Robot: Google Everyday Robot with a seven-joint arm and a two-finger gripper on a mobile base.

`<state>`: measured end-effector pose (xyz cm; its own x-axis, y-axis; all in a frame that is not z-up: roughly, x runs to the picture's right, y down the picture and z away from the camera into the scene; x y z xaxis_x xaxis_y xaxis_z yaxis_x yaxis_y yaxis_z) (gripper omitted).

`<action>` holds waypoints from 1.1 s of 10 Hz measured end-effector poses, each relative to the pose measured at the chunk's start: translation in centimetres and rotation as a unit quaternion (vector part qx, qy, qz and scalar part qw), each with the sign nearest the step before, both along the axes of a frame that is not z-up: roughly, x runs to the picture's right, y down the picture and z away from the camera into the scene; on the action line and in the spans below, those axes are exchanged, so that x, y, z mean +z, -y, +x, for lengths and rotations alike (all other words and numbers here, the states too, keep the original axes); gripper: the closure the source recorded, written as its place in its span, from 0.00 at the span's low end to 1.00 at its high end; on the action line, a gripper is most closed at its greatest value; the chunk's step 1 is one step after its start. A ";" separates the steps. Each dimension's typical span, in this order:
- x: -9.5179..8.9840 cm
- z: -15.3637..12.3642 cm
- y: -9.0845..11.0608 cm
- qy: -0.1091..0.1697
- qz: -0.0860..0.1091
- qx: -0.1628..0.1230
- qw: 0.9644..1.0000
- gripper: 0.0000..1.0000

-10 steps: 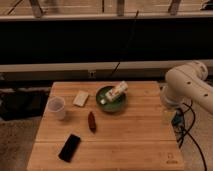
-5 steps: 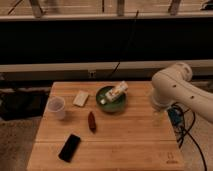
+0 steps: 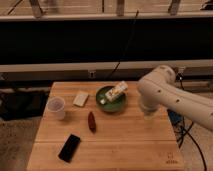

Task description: Push the eraser across the table

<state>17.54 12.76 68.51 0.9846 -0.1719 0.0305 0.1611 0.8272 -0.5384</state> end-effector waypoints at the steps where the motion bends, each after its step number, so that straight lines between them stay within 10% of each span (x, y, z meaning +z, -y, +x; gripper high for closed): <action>1: 0.1 -1.6 -0.3 0.007 0.000 -0.013 1.000 0.20; 11: 1.4 -9.6 -4.1 0.057 -0.001 -0.111 0.992 0.20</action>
<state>7.91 16.89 69.88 0.9123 -0.3849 0.1398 0.3999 0.7634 -0.5073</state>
